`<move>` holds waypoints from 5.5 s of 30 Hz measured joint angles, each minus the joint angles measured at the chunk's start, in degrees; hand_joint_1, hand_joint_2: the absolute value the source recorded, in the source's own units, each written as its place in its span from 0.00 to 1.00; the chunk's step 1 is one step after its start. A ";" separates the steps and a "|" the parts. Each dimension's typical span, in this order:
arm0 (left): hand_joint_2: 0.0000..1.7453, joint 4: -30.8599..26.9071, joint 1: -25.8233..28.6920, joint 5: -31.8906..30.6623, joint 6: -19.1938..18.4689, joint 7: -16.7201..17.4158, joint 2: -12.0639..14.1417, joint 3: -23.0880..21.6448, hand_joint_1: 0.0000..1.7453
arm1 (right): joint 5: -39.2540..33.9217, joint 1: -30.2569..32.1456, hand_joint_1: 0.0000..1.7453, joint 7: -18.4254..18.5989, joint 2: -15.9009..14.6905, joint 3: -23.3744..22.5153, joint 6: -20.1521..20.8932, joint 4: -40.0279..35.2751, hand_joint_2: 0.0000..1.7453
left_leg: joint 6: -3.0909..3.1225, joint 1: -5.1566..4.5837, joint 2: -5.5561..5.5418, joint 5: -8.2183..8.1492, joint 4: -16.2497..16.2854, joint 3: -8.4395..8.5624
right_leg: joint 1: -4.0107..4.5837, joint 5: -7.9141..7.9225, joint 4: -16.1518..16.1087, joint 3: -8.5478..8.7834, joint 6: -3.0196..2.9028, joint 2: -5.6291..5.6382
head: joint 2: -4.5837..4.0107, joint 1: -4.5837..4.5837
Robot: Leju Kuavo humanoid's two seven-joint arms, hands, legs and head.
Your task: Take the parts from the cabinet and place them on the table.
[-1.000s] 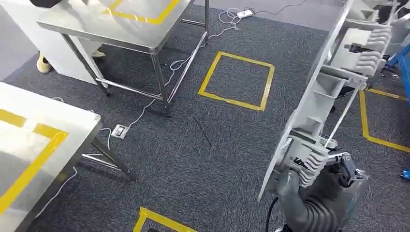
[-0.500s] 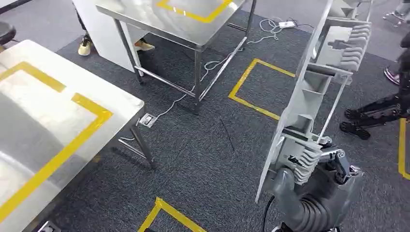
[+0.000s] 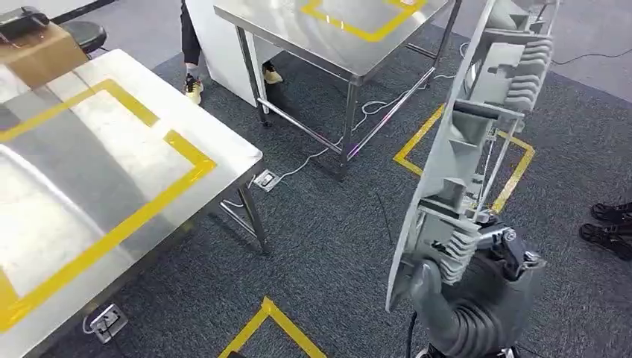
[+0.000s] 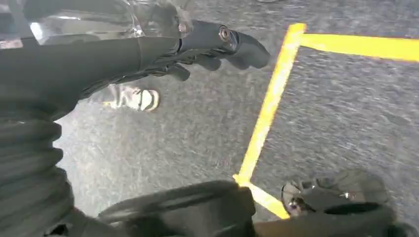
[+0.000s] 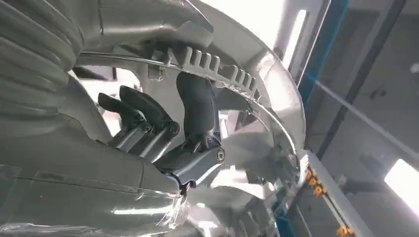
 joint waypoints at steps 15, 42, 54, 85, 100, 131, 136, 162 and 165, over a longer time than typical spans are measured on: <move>1.00 0.02 0.24 0.04 0.17 -0.09 0.68 0.02 0.00 | -0.72 -0.26 1.00 0.00 -0.26 1.60 -0.02 1.23 1.00 | 1.96 0.80 1.83 4.30 -6.13 3.44 | -0.47 -5.79 6.79 -1.57 3.18 -2.79 | 0.00 0.24; 1.00 -0.29 0.52 0.52 0.52 -0.04 0.81 0.00 0.00 | -1.09 -0.69 1.00 0.04 -0.66 3.08 -0.04 2.30 1.00 | 0.67 0.49 4.31 3.65 -5.50 3.11 | -0.23 -1.79 1.08 1.03 2.81 -7.24 | 0.00 0.02; 1.00 -0.40 0.27 0.37 -0.02 -0.09 -0.22 -0.02 0.00 | -1.27 -0.56 1.00 0.85 -0.94 3.45 -0.07 2.97 1.00 | 2.49 -0.01 -4.13 4.15 -5.74 3.49 | -0.23 -0.22 3.81 -1.57 0.21 4.13 | 0.00 0.09; 1.00 -0.26 0.26 0.37 -0.57 -0.74 -0.44 -0.50 0.00 | 0.90 -0.20 1.00 7.57 -1.20 4.63 -0.02 3.80 1.00 | 2.67 -0.45 -0.68 3.48 -5.20 3.40 | 0.73 -0.51 3.28 -1.38 -0.09 -0.89 | 0.00 0.02; 1.00 0.02 -2.01 -6.86 -4.35 0.65 -1.03 -5.92 0.00 | 23.75 -27.53 1.00 39.60 8.87 18.95 16.54 43.31 1.00 | 2.21 -0.12 1.17 3.51 -5.55 3.47 | 0.89 -0.71 2.01 -1.12 1.67 -0.16 | 0.00 -0.02; 1.00 1.35 -3.51 -9.70 -6.21 -1.31 -1.51 -11.37 0.00 | 31.80 -41.39 1.00 44.02 16.44 31.52 33.90 81.70 1.00 | 2.29 -0.20 -0.16 3.47 -5.53 3.29 | 0.76 -0.76 1.50 -0.96 1.60 -0.47 | 0.00 -0.02; 1.00 1.62 -3.23 -8.74 -5.33 -2.73 -1.75 -11.34 0.00 | 31.19 -44.46 1.00 51.28 11.25 31.52 38.43 80.52 1.00 | 2.35 -0.27 -0.66 3.51 -5.50 3.31 | 0.73 -0.74 1.49 -0.91 1.62 -0.77 | 0.00 0.00; 1.00 2.25 -2.39 -6.29 -4.39 -5.90 -1.81 -10.99 0.00 | 44.35 -41.88 1.00 55.41 -6.95 17.42 52.92 60.33 1.00 | 2.49 -0.30 -0.03 3.51 -5.49 3.36 | 0.73 -0.80 1.44 -0.78 1.73 -0.96 | 0.00 0.02; 1.00 2.25 -2.41 -6.49 -4.41 -5.92 -1.81 -10.99 0.00 | 43.63 -41.47 1.00 55.41 -7.52 16.57 52.92 58.56 1.00 | 2.54 -0.30 0.07 3.48 -5.49 3.39 | 0.73 -0.80 1.44 -0.78 1.73 -0.86 | 0.00 0.02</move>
